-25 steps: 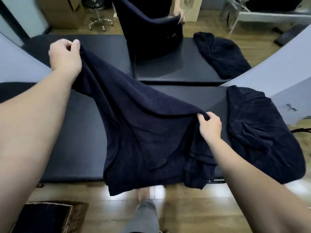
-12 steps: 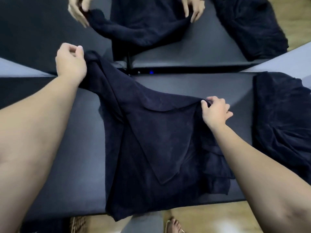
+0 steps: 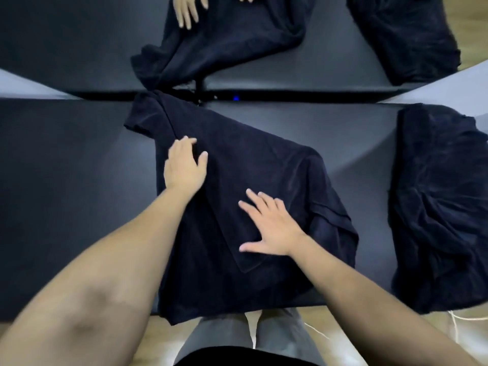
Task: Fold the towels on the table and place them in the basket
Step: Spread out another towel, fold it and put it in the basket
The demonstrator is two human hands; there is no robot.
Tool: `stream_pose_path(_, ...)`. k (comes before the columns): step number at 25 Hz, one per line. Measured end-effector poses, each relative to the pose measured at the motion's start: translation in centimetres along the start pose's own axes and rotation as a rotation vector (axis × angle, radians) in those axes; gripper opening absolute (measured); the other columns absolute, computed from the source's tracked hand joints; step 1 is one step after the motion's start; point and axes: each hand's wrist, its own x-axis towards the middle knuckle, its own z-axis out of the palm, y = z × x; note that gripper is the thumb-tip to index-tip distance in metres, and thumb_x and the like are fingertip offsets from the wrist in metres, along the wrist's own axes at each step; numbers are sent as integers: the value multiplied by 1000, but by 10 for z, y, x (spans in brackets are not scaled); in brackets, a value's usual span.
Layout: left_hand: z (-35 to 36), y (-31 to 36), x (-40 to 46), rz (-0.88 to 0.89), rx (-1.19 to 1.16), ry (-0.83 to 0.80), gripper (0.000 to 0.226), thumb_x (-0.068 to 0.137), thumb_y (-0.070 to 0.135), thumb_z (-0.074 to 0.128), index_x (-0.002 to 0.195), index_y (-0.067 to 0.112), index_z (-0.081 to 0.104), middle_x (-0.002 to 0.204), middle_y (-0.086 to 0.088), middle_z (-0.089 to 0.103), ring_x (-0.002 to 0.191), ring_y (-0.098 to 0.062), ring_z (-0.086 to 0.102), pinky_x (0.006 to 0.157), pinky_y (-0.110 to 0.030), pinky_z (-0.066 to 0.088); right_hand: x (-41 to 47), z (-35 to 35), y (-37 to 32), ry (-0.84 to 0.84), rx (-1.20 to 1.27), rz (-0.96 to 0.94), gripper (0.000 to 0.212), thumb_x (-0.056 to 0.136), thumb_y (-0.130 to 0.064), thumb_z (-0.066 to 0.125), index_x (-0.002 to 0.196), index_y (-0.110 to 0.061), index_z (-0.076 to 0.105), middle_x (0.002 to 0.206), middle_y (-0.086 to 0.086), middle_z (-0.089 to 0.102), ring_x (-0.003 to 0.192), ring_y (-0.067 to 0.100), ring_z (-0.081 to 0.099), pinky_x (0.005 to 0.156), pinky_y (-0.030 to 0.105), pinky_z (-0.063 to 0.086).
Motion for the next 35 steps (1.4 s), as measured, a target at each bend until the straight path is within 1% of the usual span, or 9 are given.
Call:
stream_pose_path(4,28,4,-56,-160,136,11,45,98,36,56,139,18,49,140,-6,50,126,-29,46,97,-44,43,-21,37,-10,-132,-157,-139,126,68,-87,59,162,-24,5,170,13,-7,154,43,5,119,56,20)
stream_pose_path(6,31,7,-72,-258,149,-39,49,98,36,58,141,18,46,139,-8,49,122,-31,50,93,-44,44,-26,43,-10,-112,-196,-164,120,69,-83,63,162,-24,13,170,14,2,153,44,14,117,55,26)
stream_pose_path(8,32,15,-78,-361,24,-117,55,99,38,58,145,16,40,142,-9,46,118,-33,56,83,-42,44,-28,43,-10,13,-255,-186,95,76,-70,69,153,-22,41,164,13,31,142,42,39,108,52,40)
stream_pose_path(11,31,25,-73,-545,-262,-130,63,98,43,59,148,12,36,141,-6,49,118,-30,57,82,-35,42,-26,39,-4,238,-275,-223,40,87,-40,66,120,-18,70,131,5,65,108,32,64,88,44,49)
stream_pose_path(15,24,21,-55,-760,-560,-264,57,92,49,66,130,9,54,119,-4,64,105,-30,63,87,-39,50,-20,16,-4,339,-137,-141,35,89,-29,39,101,-16,69,91,-1,65,73,24,59,68,37,46)
stream_pose_path(20,19,40,-40,-797,-743,-419,28,94,31,64,116,13,66,107,-5,72,87,-23,68,69,-37,53,-18,-22,10,398,171,37,27,92,-27,46,105,-10,63,95,3,63,85,27,58,75,42,52)
stream_pose_path(24,10,75,-7,-754,-983,-404,23,98,34,61,115,20,67,102,2,74,92,-21,72,80,-41,56,2,-61,62,543,268,250,24,95,-31,51,98,-9,59,100,9,54,96,32,54,79,43,48)
stream_pose_path(31,14,171,73,-642,-1001,-468,27,102,43,52,117,22,62,101,4,73,91,-16,73,95,-48,46,29,-145,159,606,544,606,36,100,-42,52,70,-24,43,65,-5,48,66,20,46,58,36,33)
stream_pose_path(35,26,219,111,-509,-1017,-464,32,104,45,49,124,21,58,109,5,75,100,-14,72,104,-47,44,45,-163,214,730,796,761,44,97,-40,56,66,-12,44,58,-3,44,56,18,45,55,32,44)
